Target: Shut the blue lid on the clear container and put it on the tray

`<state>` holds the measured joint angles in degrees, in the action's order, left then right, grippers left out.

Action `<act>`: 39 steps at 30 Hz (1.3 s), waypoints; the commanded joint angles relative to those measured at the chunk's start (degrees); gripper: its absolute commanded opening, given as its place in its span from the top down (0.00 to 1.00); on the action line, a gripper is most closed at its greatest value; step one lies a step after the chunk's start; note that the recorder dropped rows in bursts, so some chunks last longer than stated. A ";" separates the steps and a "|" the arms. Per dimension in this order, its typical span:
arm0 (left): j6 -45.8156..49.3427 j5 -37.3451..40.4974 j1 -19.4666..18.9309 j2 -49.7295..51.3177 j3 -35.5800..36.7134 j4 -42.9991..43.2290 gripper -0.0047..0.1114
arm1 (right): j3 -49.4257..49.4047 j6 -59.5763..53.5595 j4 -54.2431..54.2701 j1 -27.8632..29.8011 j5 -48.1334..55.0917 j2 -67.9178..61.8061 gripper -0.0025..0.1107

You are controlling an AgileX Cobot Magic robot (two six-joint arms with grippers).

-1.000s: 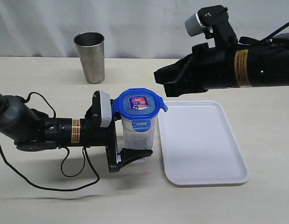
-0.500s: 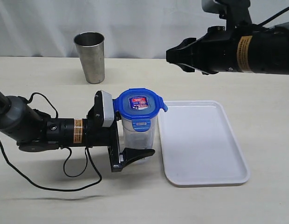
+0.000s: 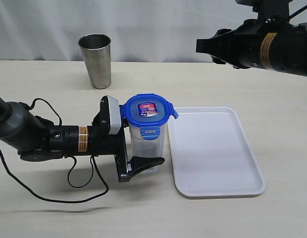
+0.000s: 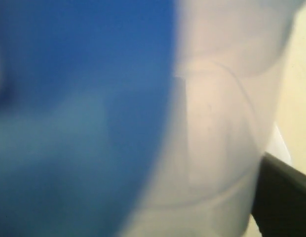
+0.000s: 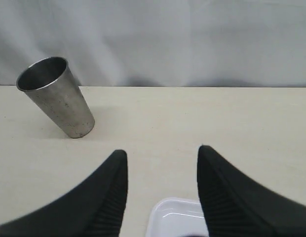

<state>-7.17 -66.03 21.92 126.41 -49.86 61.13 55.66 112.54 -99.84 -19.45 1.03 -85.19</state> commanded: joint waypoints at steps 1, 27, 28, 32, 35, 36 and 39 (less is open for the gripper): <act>0.09 -0.26 0.14 0.15 -0.16 -0.34 0.19 | -1.09 -0.52 -0.11 0.27 -3.52 -0.05 0.59; -11.34 -0.57 -1.30 -0.12 -0.16 -7.29 0.96 | 14.33 7.35 -0.11 -0.01 -14.32 -0.62 0.59; -11.81 -0.69 -1.81 -0.12 -0.16 -7.29 0.96 | 14.09 6.63 -0.11 -0.01 -10.94 -0.85 0.59; -12.76 -0.69 -3.28 -0.12 -0.16 -6.93 0.96 | 14.00 -0.16 -0.11 -0.01 5.53 -4.88 0.59; -12.65 -0.69 -3.28 -0.12 -0.16 -6.32 0.96 | 14.44 -21.18 10.15 0.13 17.87 -8.40 0.59; -12.65 -0.69 -3.28 -0.12 -0.16 -6.34 0.96 | 16.68 -38.07 24.74 -0.01 28.43 -10.24 0.59; -12.56 -0.58 -3.28 -0.12 -0.61 -6.20 0.96 | 26.31 -75.06 61.99 2.80 43.13 -13.48 0.59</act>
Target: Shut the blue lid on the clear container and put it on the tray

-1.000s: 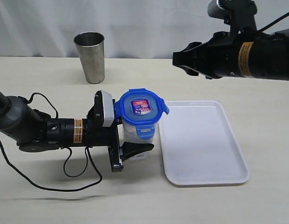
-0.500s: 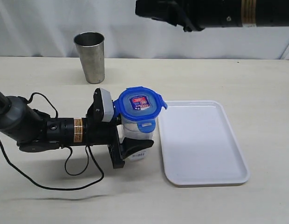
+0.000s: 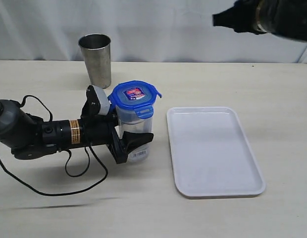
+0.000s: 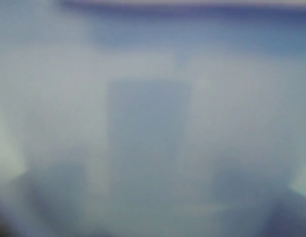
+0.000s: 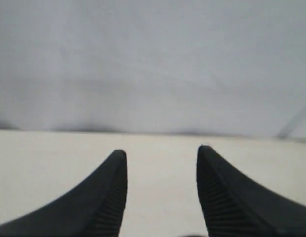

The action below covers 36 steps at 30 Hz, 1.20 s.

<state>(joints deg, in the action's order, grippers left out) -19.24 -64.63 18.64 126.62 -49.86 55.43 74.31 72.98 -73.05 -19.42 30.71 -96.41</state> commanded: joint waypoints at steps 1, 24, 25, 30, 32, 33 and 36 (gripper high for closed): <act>-0.49 -1.97 0.00 -0.32 -0.70 0.00 0.96 | 11.27 -59.42 62.44 5.19 13.56 -2.84 0.59; -0.35 -1.89 0.00 -0.32 -0.70 2.14 0.96 | 13.69 -102.16 119.05 2.57 32.87 -14.91 0.59; -0.35 -1.89 0.00 -0.32 -0.70 2.14 0.96 | 13.69 -102.16 119.05 2.57 33.68 -15.20 0.59; -0.35 -1.89 0.00 -0.32 -0.70 1.80 0.96 | 13.69 -102.27 119.05 2.44 36.64 -16.12 0.59; -0.35 -1.89 0.00 -0.32 -0.70 1.80 0.96 | 13.48 -102.55 119.05 1.95 35.91 -16.22 0.59; -0.35 -1.89 0.00 -0.32 -0.70 1.80 0.96 | 13.42 -102.53 119.05 1.47 35.37 -16.22 0.59; -0.35 -1.89 0.00 -0.32 -0.70 1.80 0.96 | 13.42 -102.56 118.97 0.65 35.24 -16.49 0.62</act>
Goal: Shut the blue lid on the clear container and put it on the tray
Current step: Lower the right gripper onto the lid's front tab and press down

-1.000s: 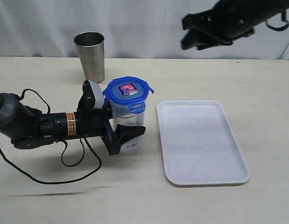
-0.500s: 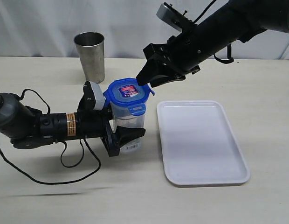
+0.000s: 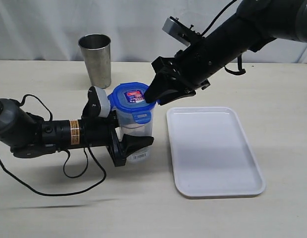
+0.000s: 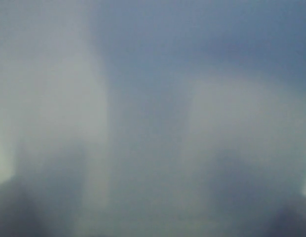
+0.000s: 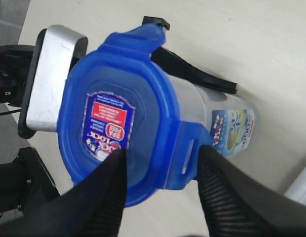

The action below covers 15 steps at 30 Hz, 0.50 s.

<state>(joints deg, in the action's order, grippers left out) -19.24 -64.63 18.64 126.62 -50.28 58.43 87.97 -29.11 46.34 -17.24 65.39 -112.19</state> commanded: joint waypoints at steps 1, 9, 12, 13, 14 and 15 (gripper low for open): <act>-0.35 -1.89 0.00 -0.32 -0.27 -1.21 0.96 | -0.24 -0.56 -0.58 -1.62 0.55 -0.86 0.64; -0.35 -1.89 0.00 -0.32 -0.27 -0.32 0.96 | -0.24 -2.22 0.60 -2.60 2.20 -5.31 0.73; -0.35 -1.60 0.00 -0.32 -0.27 -0.05 0.96 | -0.24 -3.99 3.30 -2.60 4.57 -7.52 0.73; -0.35 -1.71 0.00 -0.32 -0.27 -0.05 0.96 | -0.24 -4.78 4.16 -2.60 4.57 -8.29 0.73; -0.35 -1.71 0.00 -0.32 -0.27 -0.05 0.96 | -0.24 -4.92 4.61 -2.60 4.57 -9.02 0.73; -0.35 -1.71 0.00 -0.32 -0.27 -0.05 0.96 | -0.24 -4.92 4.49 -2.60 4.57 -9.33 0.73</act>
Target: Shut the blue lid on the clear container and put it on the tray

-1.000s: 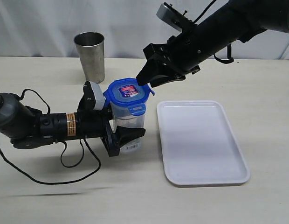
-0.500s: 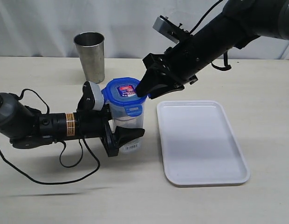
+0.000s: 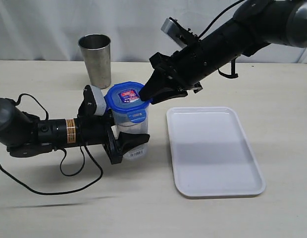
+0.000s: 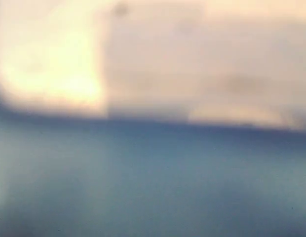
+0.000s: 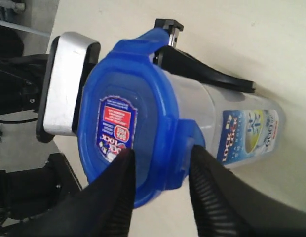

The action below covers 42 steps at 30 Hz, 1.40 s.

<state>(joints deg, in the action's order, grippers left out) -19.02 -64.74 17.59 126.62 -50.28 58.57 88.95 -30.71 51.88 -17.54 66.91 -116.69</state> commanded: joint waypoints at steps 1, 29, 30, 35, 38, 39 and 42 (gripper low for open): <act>-0.73 -1.61 1.05 -0.32 -0.27 -0.18 0.96 | -1.22 -3.33 -1.40 -2.30 3.06 -5.02 0.73; -0.96 -1.38 1.05 -0.32 -0.27 -0.69 0.96 | -1.17 -35.23 -17.05 -8.02 -1.81 17.13 0.61; -0.96 -1.38 1.05 -0.32 -0.27 -0.69 0.96 | -1.17 -33.12 -25.43 -11.35 -4.99 17.55 0.61; -0.96 -1.38 1.05 -0.32 -0.27 -0.69 0.96 | -4.10 -26.34 -48.45 -22.25 -13.13 17.55 0.62; -0.96 -1.38 1.05 -0.32 -0.27 -0.69 0.96 | -5.53 -23.10 -55.18 -24.13 -14.28 17.55 0.62; -0.96 -1.38 1.05 -0.32 -0.27 -0.69 0.96 | -5.81 -22.46 -55.87 -24.23 -14.57 17.55 0.62; -0.96 -1.38 1.05 -0.32 -0.27 -0.69 0.96 | -6.57 -22.39 -56.18 -24.29 -15.06 17.55 0.64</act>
<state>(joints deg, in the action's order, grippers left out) -19.56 -64.61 18.57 126.62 -50.28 58.74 83.16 -54.30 -2.44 -41.61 53.18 -99.53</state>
